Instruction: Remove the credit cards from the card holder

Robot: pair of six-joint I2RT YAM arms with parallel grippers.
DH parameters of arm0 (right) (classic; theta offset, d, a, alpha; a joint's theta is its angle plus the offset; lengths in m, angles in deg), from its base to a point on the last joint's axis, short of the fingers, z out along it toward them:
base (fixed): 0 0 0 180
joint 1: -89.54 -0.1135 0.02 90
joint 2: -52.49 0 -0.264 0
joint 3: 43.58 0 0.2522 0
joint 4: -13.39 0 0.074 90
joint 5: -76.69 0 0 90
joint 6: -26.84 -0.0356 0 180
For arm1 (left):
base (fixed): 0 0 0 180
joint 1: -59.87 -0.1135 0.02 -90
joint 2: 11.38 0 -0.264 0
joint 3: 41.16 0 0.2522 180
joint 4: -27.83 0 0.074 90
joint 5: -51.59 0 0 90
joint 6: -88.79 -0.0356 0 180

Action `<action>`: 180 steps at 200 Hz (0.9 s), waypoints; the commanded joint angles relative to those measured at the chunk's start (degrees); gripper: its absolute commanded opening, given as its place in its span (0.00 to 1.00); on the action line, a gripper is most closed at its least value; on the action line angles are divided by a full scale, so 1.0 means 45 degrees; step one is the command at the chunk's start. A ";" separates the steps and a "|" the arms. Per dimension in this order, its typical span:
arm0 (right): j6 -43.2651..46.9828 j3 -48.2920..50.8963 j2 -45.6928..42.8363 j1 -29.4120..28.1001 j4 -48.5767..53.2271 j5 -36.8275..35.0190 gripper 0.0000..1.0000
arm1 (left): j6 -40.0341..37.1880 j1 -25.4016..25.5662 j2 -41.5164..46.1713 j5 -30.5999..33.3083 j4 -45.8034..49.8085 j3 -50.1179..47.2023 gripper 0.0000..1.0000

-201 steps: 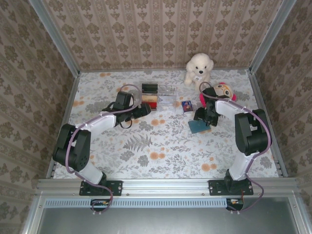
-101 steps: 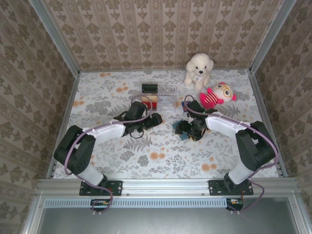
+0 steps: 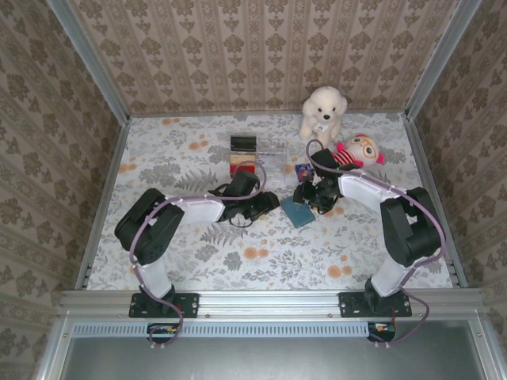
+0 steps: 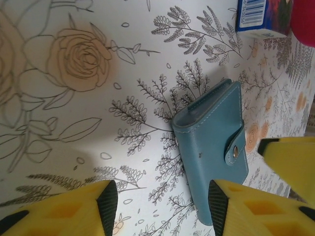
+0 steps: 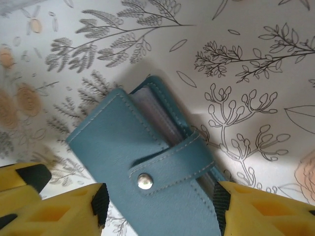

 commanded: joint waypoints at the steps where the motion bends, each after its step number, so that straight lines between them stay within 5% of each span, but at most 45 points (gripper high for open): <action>1: 0.0479 -0.0468 0.0465 0.0005 -0.0212 0.0025 0.59 | 0.0344 0.0083 -0.0292 -0.0391 -0.0124 0.0586 0.53; 124: -0.1444 0.0654 0.1168 -0.0031 -0.2214 0.2837 0.53 | 0.1944 0.0015 -0.1326 -0.1013 -0.2274 -0.0205 0.39; 180: -0.2507 0.1387 0.0480 -0.0143 -0.2379 0.2368 0.55 | 0.2260 0.0025 -0.0255 -0.0337 -0.2084 -0.1235 0.49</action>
